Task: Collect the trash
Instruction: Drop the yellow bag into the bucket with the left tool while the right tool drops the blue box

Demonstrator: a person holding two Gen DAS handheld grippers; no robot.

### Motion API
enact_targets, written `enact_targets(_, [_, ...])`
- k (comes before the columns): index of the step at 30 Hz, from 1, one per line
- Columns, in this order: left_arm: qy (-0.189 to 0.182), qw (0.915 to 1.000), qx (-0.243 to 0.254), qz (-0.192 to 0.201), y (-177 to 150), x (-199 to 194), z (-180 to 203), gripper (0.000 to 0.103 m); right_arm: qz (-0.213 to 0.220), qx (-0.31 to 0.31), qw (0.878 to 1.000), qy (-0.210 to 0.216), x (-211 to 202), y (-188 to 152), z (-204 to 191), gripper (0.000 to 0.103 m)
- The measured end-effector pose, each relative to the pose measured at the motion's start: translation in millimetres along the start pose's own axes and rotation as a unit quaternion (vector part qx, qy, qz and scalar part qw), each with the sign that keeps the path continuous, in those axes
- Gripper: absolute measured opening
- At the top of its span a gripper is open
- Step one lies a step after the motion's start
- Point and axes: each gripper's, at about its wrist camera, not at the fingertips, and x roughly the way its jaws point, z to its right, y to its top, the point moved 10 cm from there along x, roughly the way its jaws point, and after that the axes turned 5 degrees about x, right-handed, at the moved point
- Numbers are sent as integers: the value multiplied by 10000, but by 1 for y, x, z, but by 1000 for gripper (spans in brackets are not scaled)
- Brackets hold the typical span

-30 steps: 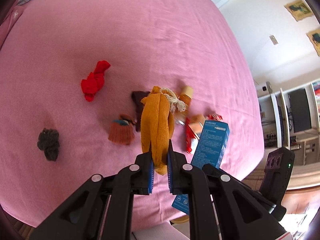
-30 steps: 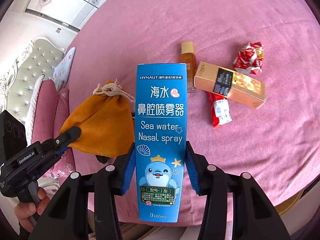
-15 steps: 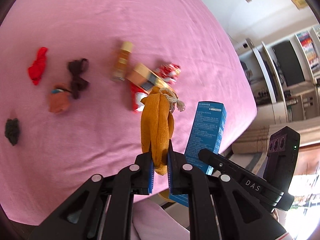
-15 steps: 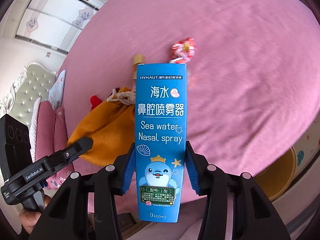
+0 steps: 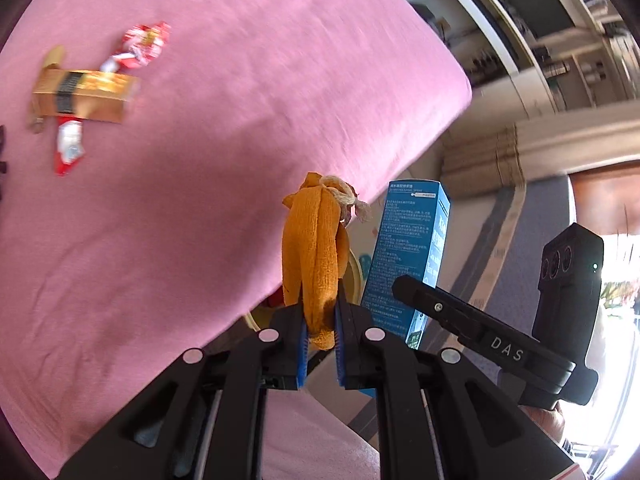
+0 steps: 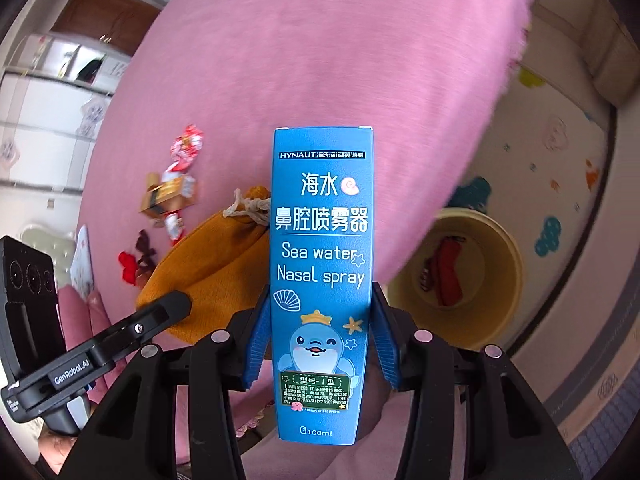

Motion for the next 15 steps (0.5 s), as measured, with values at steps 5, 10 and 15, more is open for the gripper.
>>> enact_targets(5, [114, 9985, 240, -476, -20, 49, 24, 11, -126, 465, 9987, -185, 10, -12, 63, 46])
enact_targets(10, [321, 9952, 360, -850, -36, 93, 29, 11, -280, 801, 9960, -286, 25, -22, 113, 46])
enact_targets(15, [494, 9912, 564, -1095, -44, 130, 35, 11, -402, 910, 9947, -275, 39, -26, 137, 46])
